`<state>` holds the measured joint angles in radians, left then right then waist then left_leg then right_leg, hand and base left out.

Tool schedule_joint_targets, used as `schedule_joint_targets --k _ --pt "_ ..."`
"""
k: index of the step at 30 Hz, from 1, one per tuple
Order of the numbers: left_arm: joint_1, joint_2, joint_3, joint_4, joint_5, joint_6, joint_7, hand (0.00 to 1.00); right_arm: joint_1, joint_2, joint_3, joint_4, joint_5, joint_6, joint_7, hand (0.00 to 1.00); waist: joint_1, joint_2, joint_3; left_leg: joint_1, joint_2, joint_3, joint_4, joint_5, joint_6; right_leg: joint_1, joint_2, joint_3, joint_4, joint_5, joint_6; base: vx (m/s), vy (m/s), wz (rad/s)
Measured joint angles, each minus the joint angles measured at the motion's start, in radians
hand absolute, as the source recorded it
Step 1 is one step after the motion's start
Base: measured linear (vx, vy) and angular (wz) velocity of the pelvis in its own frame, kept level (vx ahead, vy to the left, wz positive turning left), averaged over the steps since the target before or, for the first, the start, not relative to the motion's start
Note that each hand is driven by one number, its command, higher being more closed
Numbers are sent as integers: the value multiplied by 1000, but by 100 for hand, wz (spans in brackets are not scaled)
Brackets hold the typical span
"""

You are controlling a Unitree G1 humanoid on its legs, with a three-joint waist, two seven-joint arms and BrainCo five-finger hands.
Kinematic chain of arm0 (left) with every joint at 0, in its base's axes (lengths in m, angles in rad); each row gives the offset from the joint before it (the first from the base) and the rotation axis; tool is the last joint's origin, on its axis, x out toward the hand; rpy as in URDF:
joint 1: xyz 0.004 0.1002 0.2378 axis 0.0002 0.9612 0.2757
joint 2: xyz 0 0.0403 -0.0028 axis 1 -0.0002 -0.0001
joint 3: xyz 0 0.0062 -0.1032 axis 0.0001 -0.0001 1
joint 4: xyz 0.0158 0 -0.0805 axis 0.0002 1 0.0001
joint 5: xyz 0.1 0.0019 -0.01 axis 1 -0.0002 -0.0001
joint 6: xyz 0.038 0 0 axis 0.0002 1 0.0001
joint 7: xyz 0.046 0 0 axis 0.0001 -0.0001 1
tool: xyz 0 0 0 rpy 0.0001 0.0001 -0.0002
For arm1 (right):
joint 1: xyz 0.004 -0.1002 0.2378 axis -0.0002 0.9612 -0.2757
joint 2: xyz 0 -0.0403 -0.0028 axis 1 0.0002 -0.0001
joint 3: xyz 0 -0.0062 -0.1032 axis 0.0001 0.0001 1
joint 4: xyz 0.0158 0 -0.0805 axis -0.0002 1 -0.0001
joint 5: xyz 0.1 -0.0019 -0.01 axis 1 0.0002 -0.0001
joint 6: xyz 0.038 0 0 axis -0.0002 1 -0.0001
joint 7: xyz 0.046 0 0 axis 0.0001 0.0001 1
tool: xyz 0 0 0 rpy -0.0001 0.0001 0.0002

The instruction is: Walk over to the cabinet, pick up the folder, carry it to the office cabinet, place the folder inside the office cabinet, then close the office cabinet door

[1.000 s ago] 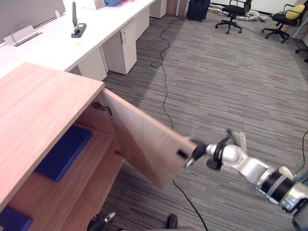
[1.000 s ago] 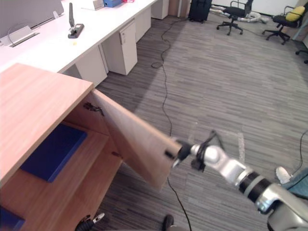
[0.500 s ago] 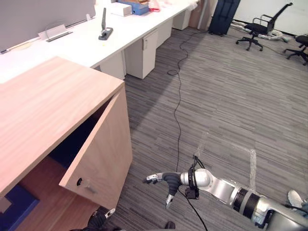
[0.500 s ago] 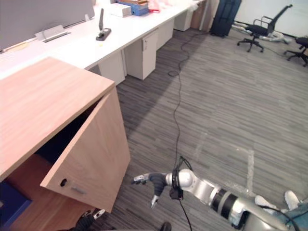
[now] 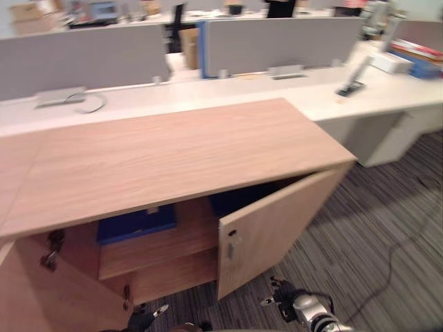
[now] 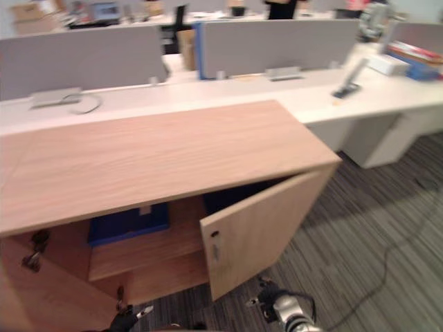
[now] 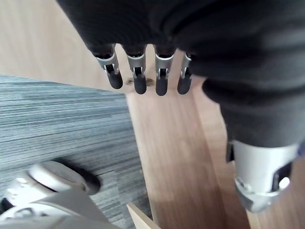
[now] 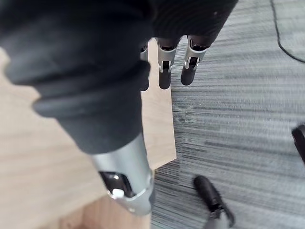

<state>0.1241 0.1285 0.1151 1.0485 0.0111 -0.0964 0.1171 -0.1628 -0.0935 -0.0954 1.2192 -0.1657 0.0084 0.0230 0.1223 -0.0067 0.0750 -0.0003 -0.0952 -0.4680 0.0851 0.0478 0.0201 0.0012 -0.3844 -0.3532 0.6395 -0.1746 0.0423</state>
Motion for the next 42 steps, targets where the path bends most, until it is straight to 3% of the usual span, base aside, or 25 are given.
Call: schedule_joint_targets --k 1,3,6,7,8,9,12,13,15,17,18,19,21,23,24,25,26,28,30,32,35,38,42 --pt "-1 0 0 0 0 3 0 0 8 4 -36 4 33 2 -23 0 -2 2 0 -13 0 -39 5 1 -4 -17 38 75 -36 -15 13 66 -87 184" --pt "-15 -4 5 -1 0 13 7 0 45 20 -114 10 149 11 -99 0 -27 2 4 -62 -15 -176 37 -13 -19 -58 143 324 -171 -41 49 36 -150 174" --pt "-21 -32 58 -56 1 24 16 0 98 65 -100 5 223 22 -134 0 -26 -9 10 -72 -26 -259 102 -78 -42 -50 175 445 -297 -45 66 -15 -261 105" --pt "-21 -40 76 -78 1 23 19 0 102 73 -100 -11 228 24 -137 0 -22 -19 9 -78 -28 -258 117 -97 -47 -48 174 445 -332 -40 61 -45 -334 54" --pt "-21 -42 102 -108 0 22 21 0 106 100 -99 -22 229 26 -138 0 -21 -50 4 -94 -30 -245 132 -125 -63 -48 170 432 -374 -11 76 -56 -366 88" --pt "-38 -70 123 -120 -4 23 22 0 116 110 -99 -54 225 27 -138 0 -37 -44 5 -114 21 -230 144 -133 -105 -45 192 350 -358 -4 106 -78 -455 118" --pt "-39 -149 141 -143 -18 14 24 0 135 90 -101 -88 224 27 -145 0 -55 8 -4 -138 128 -117 205 -165 -155 -11 266 237 -346 -28 65 21 -361 102" --pt "-36 -155 153 -142 -29 11 24 0 136 94 -100 -92 224 24 -145 0 -54 9 1 -133 160 -128 161 -137 -188 -6 288 211 -335 -39 49 91 -354 70" --pt "-35 -159 171 -141 -89 8 24 0 136 102 -102 -93 224 12 -146 0 -50 13 7 -141 183 -116 125 -93 -197 5 306 170 -336 -47 37 62 -281 68" --pt "-36 -158 190 -141 -121 3 25 0 134 105 -126 -98 224 -2 -146 0 -60 4 25 -187 192 38 124 -41 -162 7 292 107 -344 -48 29 6 -140 95" --pt "-39 -151 206 -135 -133 5 25 0 127 112 -164 -90 223 -6 -144 0 -68 -6 34 -212 224 241 134 -31 -99 14 284 59 -367 -36 11 1 -95 92" --pt "-49 -133 198 -108 -134 6 26 0 114 117 -204 -82 223 -7 -143 0 -71 -4 59 -260 286 469 281 -105 -35 34 280 23 -371 -34 9 14 -67 88" --pt "-43 -115 175 -94 -149 11 21 0 117 106 -259 -79 220 -9 -142 0 -77 9 62 -278 362 704 510 -188 -10 65 275 -36 -384 -34 9 43 -5 83" --pt "-44 -102 120 -81 -142 10 11 0 125 90 -277 -75 220 -6 -144 0 -85 25 61 -245 381 830 579 -257 -1 88 267 -81 -388 -41 20 58 92 88" --pt "-56 -93 88 -69 -135 12 4 0 117 85 -282 -76 224 -6 -144 0 -92 36 65 -241 351 858 517 -270 -10 88 265 -99 -375 -53 39 58 102 108" --pt "-68 -76 66 -61 -135 13 -3 0 118 93 -310 -63 226 -2 -144 0 -95 9 70 -234 285 839 426 -239 -5 83 250 -100 -400 -56 36 53 79 116" --pt "-72 -70 57 -62 -134 14 -6 0 116 97 -330 -50 229 -1 -144 0 -100 -2 76 -217 250 823 372 -210 1 91 244 -98 -428 -49 30 22 36 126" --pt "-66 -64 38 -57 -131 22 -16 0 120 96 -387 -37 257 3 -145 0 -107 -9 76 -152 143 768 196 -114 18 136 225 -96 -487 -21 12 10 14 120" --pt "-50 -64 6 -60 -131 22 -26 0 118 84 -382 -40 274 6 -143 0 -107 11 67 -85 61 713 -37 23 28 131 197 -114 -493 -19 15 9 47 98" --pt "-48 -66 -3 -56 -130 26 -27 0 109 83 -373 -49 292 -5 -146 0 -109 31 67 -58 44 666 -177 112 24 120 207 -149 -496 -13 25 2 4 69" --pt "-47 -65 0 -59 -137 25 -30 0 115 95 -351 -48 303 -7 -151 0 -104 13 73 -32 46 637 -180 117 18 157 211 -153 -497 -13 26 -16 -43 30" --pt "-41 -67 -1 -59 -148 21 -32 0 115 93 -304 -49 302 -9 -150 0 -106 12 73 -19 47 636 -181 118 15 173 215 -150 -507 -15 28 -39 -42 0" --pt "-20 -67 14 -81 -248 21 -35 0 117 88 -293 -49 302 -10 -151 0 -108 11 73 -18 49 632 -181 118 10 175 218 -149 -512 -23 33 -48 -14 2"
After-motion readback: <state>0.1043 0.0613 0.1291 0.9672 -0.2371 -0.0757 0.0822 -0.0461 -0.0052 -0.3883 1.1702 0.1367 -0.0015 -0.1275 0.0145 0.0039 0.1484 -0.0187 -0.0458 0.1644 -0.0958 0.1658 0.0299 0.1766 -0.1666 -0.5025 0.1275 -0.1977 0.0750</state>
